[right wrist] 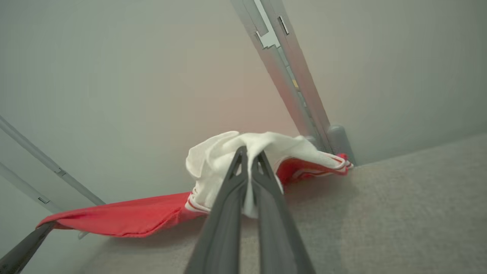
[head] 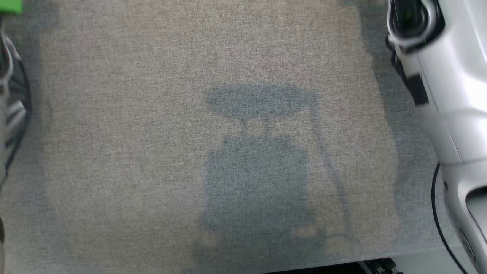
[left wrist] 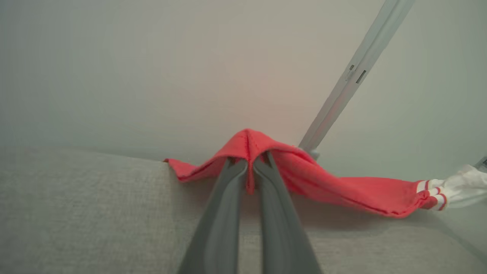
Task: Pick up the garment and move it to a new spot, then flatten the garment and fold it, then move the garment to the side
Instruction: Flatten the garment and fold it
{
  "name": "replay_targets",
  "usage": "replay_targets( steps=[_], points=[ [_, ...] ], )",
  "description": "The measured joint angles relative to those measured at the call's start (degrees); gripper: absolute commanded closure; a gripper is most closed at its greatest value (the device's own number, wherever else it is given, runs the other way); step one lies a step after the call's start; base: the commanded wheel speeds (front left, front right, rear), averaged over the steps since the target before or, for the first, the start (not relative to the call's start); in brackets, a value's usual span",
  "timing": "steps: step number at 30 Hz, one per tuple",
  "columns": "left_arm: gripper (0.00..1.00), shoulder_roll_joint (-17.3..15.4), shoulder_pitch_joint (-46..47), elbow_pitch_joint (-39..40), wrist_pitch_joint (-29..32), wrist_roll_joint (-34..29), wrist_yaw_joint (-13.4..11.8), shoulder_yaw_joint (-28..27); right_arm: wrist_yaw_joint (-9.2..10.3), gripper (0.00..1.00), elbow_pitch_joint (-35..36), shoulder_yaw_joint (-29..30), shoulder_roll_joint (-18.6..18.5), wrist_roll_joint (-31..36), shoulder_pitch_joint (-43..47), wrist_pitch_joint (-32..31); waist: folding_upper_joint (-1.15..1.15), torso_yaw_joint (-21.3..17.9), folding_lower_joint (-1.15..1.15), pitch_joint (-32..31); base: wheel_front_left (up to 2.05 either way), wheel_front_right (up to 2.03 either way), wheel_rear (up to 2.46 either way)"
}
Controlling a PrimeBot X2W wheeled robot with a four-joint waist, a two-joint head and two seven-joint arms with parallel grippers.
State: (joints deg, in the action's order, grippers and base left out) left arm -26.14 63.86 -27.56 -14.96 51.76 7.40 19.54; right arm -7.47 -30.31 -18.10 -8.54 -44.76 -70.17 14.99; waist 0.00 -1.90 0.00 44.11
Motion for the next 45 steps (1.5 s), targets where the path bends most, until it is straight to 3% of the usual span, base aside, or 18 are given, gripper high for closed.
replay_targets(
  steps=[6,19,26,30,34,37,42,45],
  points=[
    [1.0,-0.9,-12.8,4.2,0.0,5.2,0.0,0.8,-0.01,1.0,7.2,-2.6,-6.3,-7.7,13.7,0.0,0.0,-0.3,-0.01,-3.5,0.0,0.0,0.0],
    [1.0,-5.3,-46.0,16.9,-0.2,5.9,0.0,8.9,-0.02,1.0,22.8,-10.7,-24.5,-19.3,46.8,-6.1,0.0,-1.0,-0.01,-16.4,0.0,0.0,0.0],
    [1.0,-4.8,-67.9,25.9,-0.2,9.0,-2.5,10.7,-0.03,1.0,32.4,-7.7,-32.7,-28.0,70.1,-5.3,0.0,-1.5,-0.01,-23.7,0.0,0.0,0.0],
    [1.0,-4.8,-73.0,31.8,1.0,10.8,-4.3,11.7,-0.01,1.0,38.7,-3.8,-36.6,-33.4,79.6,-4.0,0.0,-1.7,-0.02,-25.9,0.0,0.0,0.0],
    [1.0,-6.7,-72.6,36.3,4.0,11.5,-6.9,11.1,-0.01,1.0,44.5,-1.4,-38.1,-36.0,79.0,-4.8,0.0,-1.8,-0.01,-25.3,0.0,0.0,0.0],
    [1.0,-9.2,-69.5,39.5,8.2,11.9,-8.9,10.0,-0.01,1.0,44.8,-0.5,-38.5,-36.8,74.0,-7.1,0.0,-2.0,-0.01,-24.2,0.0,0.0,0.0],
    [1.0,-12.6,-62.8,44.0,15.3,14.6,-12.1,6.8,-0.01,1.0,40.6,-0.8,-37.9,-36.3,63.1,-12.4,0.0,-2.1,-0.01,-22.7,0.0,0.0,0.0],
    [1.0,-12.6,-57.9,44.0,19.9,17.3,-13.7,6.4,-0.01,1.0,36.0,-1.7,-35.7,-35.0,56.6,-14.8,0.0,-1.8,-0.01,-21.9,0.0,0.0,0.0]
  ],
)
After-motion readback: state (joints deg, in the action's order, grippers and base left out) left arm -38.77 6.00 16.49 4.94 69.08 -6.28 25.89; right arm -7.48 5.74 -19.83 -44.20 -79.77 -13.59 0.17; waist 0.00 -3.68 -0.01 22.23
